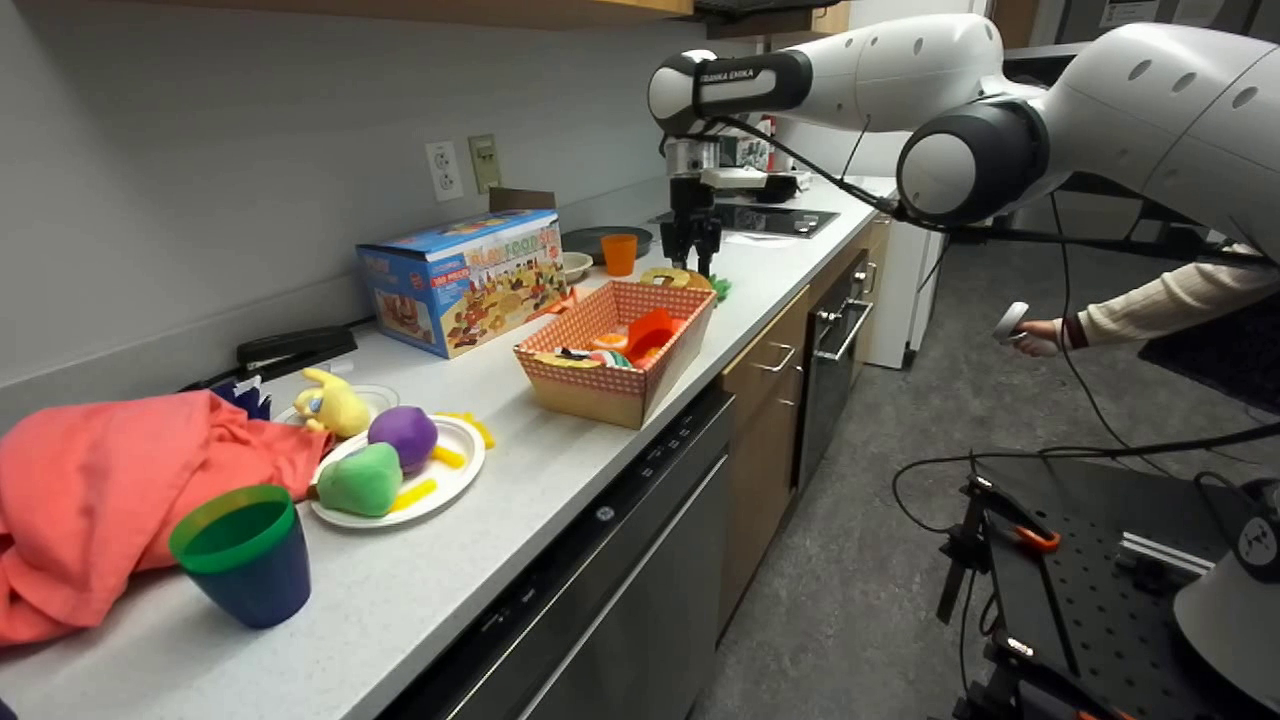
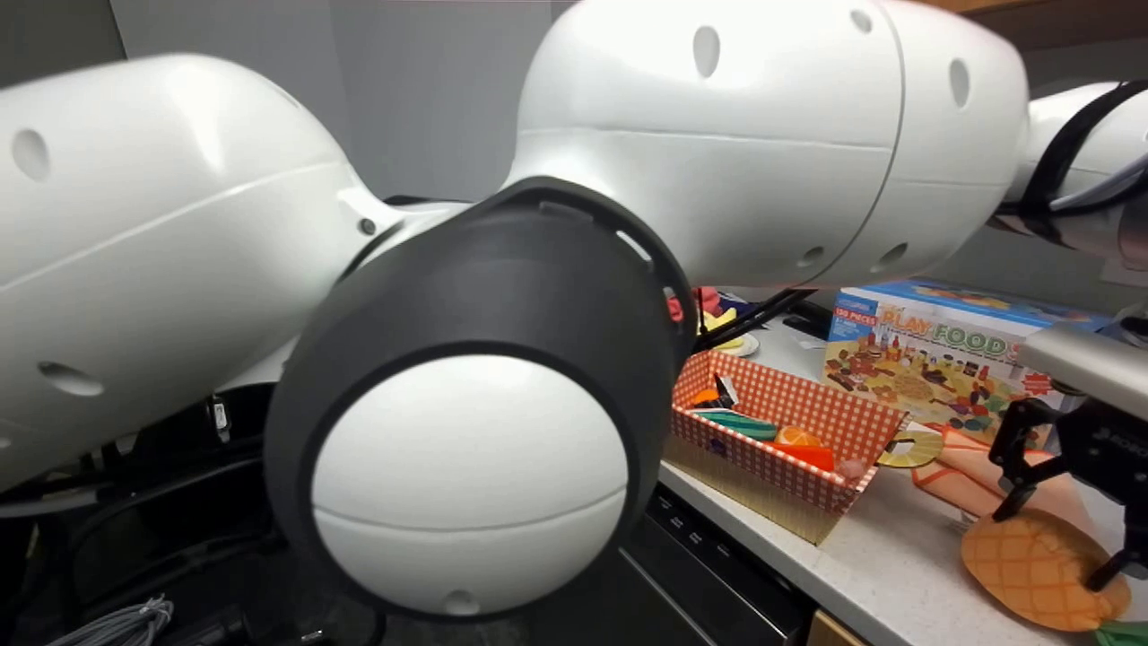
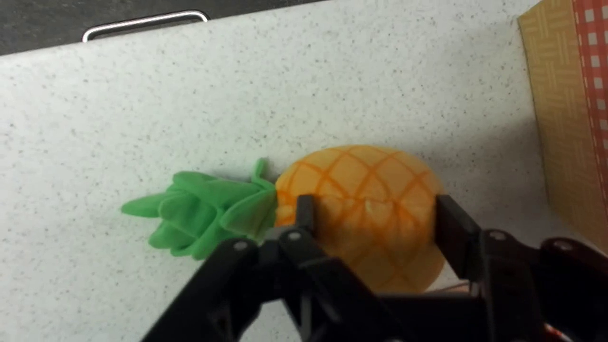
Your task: Pick up the pineapple from the counter and put it in the basket
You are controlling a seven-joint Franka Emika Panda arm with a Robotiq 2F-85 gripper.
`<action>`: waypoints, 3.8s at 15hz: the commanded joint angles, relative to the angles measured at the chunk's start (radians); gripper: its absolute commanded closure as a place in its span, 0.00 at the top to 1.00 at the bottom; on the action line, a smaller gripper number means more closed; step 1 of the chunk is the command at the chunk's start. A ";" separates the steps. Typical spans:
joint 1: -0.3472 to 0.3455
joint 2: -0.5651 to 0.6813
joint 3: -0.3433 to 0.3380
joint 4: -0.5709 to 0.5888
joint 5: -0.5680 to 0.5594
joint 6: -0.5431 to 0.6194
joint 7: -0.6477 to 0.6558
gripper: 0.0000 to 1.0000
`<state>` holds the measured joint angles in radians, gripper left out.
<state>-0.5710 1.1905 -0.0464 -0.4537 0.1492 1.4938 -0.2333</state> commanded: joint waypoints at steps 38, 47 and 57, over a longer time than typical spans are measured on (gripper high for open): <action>0.150 -0.359 0.116 0.019 0.012 -0.071 -0.137 0.02; 0.274 -0.343 0.108 0.033 0.000 -0.116 -0.119 0.02; 0.201 -0.266 0.064 0.050 -0.040 -0.182 -0.188 0.02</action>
<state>-0.3646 0.8970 0.0270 -0.4587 0.1363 1.3557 -0.3840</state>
